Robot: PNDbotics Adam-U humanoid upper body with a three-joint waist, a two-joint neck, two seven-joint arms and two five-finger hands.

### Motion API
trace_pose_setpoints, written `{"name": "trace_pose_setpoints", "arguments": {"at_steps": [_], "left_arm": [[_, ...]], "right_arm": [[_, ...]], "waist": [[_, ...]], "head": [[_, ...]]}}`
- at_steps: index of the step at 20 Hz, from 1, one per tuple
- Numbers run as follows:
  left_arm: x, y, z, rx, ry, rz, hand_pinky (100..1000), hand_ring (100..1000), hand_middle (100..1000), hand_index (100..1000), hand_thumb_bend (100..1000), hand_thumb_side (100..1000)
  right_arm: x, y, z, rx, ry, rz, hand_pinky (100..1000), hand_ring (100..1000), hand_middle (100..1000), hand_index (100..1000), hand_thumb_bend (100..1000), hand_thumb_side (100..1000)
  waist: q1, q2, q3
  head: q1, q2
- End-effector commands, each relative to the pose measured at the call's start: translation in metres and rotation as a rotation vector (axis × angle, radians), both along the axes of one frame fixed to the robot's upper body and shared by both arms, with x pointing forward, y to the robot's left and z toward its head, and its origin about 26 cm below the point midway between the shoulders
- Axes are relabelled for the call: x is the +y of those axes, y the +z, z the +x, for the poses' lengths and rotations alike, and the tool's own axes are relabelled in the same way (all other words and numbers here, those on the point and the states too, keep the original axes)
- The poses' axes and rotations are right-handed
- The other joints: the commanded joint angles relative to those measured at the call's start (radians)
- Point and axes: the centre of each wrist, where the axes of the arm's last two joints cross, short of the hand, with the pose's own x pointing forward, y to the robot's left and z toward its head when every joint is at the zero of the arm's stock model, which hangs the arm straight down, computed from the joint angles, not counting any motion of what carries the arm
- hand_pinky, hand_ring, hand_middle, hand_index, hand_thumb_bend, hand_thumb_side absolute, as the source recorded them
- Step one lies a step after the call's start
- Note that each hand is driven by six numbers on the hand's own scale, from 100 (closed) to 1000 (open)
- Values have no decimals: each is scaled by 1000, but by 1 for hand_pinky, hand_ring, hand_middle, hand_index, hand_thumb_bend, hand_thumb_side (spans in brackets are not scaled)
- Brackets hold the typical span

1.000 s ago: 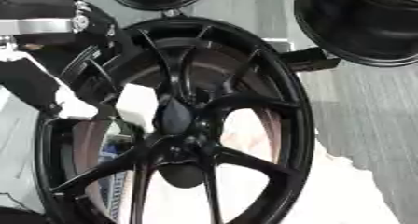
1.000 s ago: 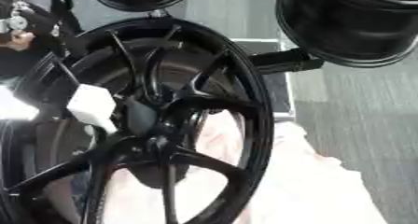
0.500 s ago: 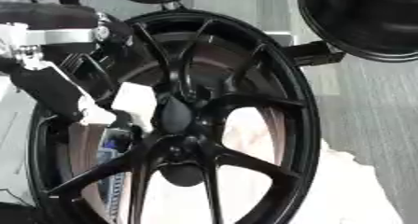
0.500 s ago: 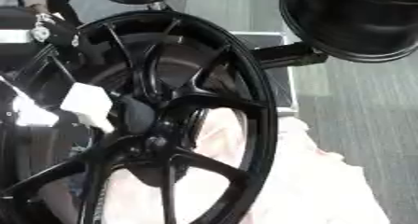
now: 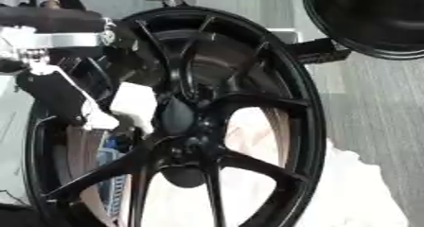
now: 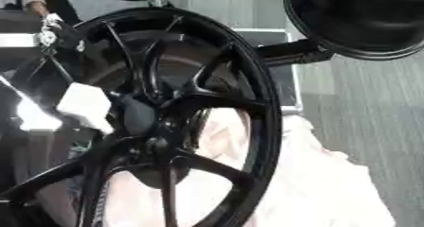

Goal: Pull the pin out of the wheel hub.

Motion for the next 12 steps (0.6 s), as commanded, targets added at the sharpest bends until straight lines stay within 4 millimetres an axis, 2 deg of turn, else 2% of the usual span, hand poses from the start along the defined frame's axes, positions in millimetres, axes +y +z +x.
{"name": "trace_pose_setpoints", "arguments": {"at_steps": [1,7,10,12], "left_arm": [[0,6,-3,-11,6,15,760,677,672,817,499,219],[-1,4,-3,13,20,27,752,663,658,804,490,175],[-2,3,-3,24,19,26,730,620,603,775,471,167],[-2,2,-3,29,16,29,725,618,599,771,477,169]], "right_arm": [[-1,6,0,-14,-30,-4,629,681,603,650,100,470],[-1,5,0,-18,-31,2,629,681,604,650,100,470],[0,5,0,-20,-32,4,629,682,604,651,100,470],[0,5,0,-21,-34,8,628,682,604,650,100,470]], "waist": [[1,-18,-1],[0,-19,-3],[-1,-19,-4],[-1,-18,-4]], "head": [[5,-16],[11,-20],[12,-20],[13,-21]]}}
